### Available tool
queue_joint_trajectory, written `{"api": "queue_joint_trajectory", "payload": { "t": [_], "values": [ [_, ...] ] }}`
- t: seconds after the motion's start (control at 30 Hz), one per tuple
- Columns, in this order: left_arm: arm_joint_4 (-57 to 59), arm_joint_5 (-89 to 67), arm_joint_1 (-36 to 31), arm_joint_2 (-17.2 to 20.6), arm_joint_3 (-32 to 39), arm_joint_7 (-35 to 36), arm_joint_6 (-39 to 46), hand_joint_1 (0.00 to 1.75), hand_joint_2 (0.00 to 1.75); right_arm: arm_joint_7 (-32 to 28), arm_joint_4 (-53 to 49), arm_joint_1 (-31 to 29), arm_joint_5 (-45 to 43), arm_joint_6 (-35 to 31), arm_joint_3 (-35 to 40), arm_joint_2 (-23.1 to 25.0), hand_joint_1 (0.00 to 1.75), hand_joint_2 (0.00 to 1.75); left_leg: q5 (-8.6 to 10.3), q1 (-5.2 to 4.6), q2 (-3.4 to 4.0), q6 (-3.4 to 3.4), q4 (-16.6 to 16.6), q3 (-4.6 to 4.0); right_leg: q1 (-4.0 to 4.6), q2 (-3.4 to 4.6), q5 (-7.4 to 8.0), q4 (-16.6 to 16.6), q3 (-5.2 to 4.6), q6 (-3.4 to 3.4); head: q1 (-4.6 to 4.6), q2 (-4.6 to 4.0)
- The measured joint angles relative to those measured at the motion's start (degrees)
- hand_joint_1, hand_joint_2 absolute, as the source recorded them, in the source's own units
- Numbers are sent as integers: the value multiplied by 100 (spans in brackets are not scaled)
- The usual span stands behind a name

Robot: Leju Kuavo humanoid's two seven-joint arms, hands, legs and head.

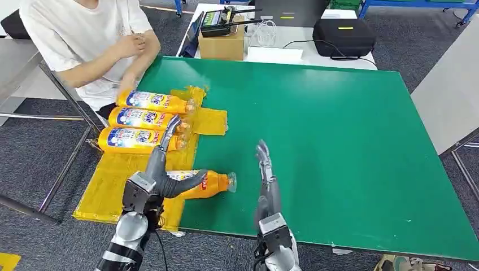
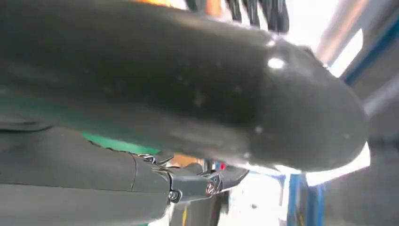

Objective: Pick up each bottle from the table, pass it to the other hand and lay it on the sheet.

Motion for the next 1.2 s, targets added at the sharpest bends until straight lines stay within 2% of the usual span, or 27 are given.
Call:
{"api": "queue_joint_trajectory", "payload": {
  "t": [0.23, 0.63, 0.67, 0.77, 0.9, 1.13, 1.17, 1.2],
  "values": [
    [-326, 842, 192, -306, -94, 227, -149, 0, 175, 0, -686, 160, 22, -963, 31, -92, 0, 175, -1, 0, 1, 1, 0, -3, 1, 0, 0, 0, -5, 0, 0, 0],
    [-562, 1668, 477, -442, -370, 525, -242, 0, 175, 0, -898, 407, -456, -1095, -76, -120, 0, 175, -1, 0, 1, 1, 0, -5, 1, 0, 0, -1, -5, 0, 0, 0],
    [-586, 1706, 521, -442, -378, 540, -201, 0, 175, 11, -896, 452, -570, -1010, -150, -103, 0, 0, -1, 0, 1, 1, 0, -6, 1, 0, 0, -1, -5, 0, 0, 0],
    [-708, 1701, 714, -442, -361, 555, -13, 0, 175, 358, -894, 588, -1016, -712, -467, -22, 0, 0, -2, 0, 0, 2, -1, -9, 0, 0, -1, -1, -7, 0, 0, 0],
    [-840, 1664, 948, -444, -299, 553, 90, 0, 175, 702, -865, 633, -706, -1256, -901, 118, 0, 0, -2, 0, 0, 2, -1, -13, 0, -1, 0, -1, -12, 0, 0, 0],
    [-903, 1592, 1044, -444, -225, 524, 120, 0, 175, 782, -723, 538, -457, -1717, -1268, 297, 0, 0, -1, 1, 0, 2, -1, -13, 1, -1, 0, -1, -12, 0, 0, 0],
    [-901, 1592, 1045, -446, -219, 509, 122, 0, 175, 780, -670, 484, -527, -1719, -1325, 321, 0, 175, -1, 1, 0, 2, -1, -13, 1, 0, 0, 0, -12, 0, 0, 0],
    [-897, 1592, 1044, -444, -210, 500, 122, 0, 175, 722, -588, 423, -509, -1756, -1370, 334, 0, 175, -1, 1, 1, 2, -1, -13, 1, 0, 0, 0, -12, 0, 0, 0]
  ]
}}
